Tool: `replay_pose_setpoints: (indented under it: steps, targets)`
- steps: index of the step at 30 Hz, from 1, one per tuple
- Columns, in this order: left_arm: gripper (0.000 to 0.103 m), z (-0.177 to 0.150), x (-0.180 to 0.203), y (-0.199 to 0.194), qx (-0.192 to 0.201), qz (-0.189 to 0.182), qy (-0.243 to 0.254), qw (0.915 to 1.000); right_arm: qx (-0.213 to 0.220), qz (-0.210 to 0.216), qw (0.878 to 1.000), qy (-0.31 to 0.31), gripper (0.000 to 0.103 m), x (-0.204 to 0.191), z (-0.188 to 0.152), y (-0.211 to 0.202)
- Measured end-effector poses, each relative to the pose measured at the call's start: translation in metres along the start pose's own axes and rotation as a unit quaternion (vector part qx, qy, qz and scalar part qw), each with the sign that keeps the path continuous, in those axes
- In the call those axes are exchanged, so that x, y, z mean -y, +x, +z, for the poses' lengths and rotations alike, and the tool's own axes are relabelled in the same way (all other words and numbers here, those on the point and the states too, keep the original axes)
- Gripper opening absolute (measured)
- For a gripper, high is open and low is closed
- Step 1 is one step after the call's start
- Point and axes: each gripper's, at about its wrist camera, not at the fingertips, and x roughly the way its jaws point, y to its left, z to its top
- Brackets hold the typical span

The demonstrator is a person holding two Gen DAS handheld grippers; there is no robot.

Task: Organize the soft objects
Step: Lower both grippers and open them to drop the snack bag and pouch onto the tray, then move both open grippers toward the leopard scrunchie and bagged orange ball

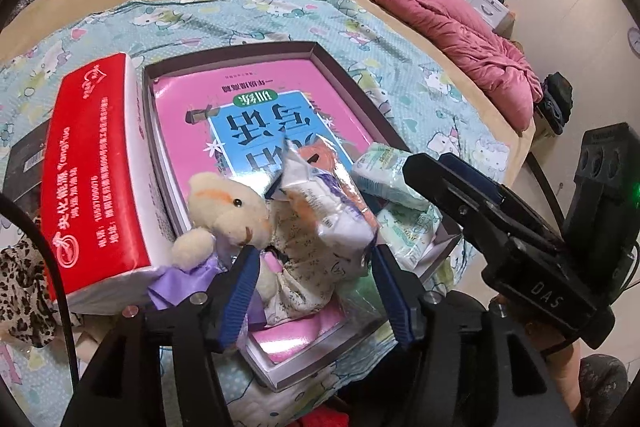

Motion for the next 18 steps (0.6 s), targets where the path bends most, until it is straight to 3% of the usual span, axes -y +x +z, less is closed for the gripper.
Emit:
replay_pose_setpoints:
  steps: [4,18]
  targets:
    - [0.065,0.000,0.000,-0.010,0.010,0.004,0.000,0.9999,0.006,-0.010,1.000,-0.004,0.078,-0.002,0.001,-0.004]
    - [0.074,-0.002,0.005,-0.048,0.058,0.039,0.017,0.9974,0.017,-0.055,0.998,-0.013,0.079,-0.011,0.002,-0.015]
